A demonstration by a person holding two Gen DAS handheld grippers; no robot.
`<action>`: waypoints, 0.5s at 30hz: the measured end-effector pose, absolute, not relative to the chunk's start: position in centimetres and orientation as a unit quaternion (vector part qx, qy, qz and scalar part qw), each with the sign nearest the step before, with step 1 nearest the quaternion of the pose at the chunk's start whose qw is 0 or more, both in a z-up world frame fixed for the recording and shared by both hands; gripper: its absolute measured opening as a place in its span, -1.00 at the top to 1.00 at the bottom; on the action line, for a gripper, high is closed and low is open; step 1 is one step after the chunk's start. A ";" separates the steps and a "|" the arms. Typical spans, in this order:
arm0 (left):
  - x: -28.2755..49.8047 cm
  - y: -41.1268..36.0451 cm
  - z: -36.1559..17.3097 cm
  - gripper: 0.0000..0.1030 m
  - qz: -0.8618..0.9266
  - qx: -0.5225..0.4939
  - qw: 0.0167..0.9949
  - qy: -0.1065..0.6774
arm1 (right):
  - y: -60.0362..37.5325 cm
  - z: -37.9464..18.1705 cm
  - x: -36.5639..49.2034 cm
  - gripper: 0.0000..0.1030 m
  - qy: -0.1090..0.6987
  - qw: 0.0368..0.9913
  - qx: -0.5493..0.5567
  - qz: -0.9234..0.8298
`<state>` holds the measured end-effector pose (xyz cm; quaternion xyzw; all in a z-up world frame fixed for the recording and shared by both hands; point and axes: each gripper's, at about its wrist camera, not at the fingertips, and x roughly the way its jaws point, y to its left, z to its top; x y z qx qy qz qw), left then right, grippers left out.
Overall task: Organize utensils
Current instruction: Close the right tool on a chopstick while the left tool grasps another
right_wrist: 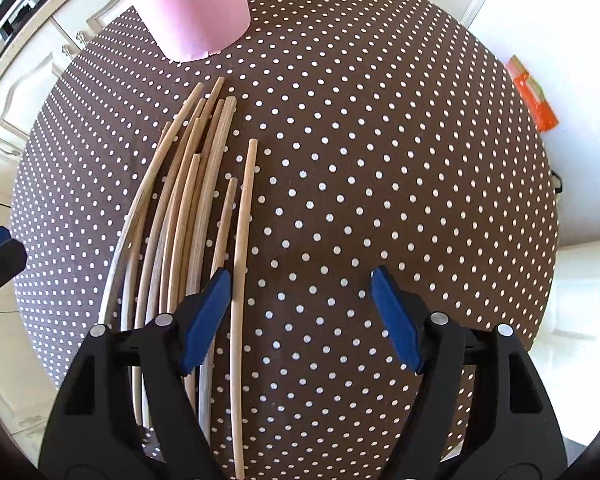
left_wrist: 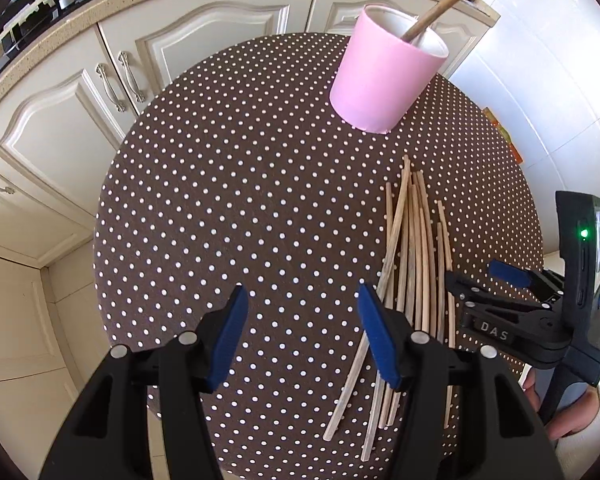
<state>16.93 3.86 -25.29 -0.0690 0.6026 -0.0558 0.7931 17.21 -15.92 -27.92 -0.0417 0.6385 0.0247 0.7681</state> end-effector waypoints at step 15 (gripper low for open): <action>18.3 1.4 -26.3 -0.10 -0.093 -0.058 0.781 0.615 | -13.6 -26.6 18.1 0.71 0.609 0.789 -0.056 0.061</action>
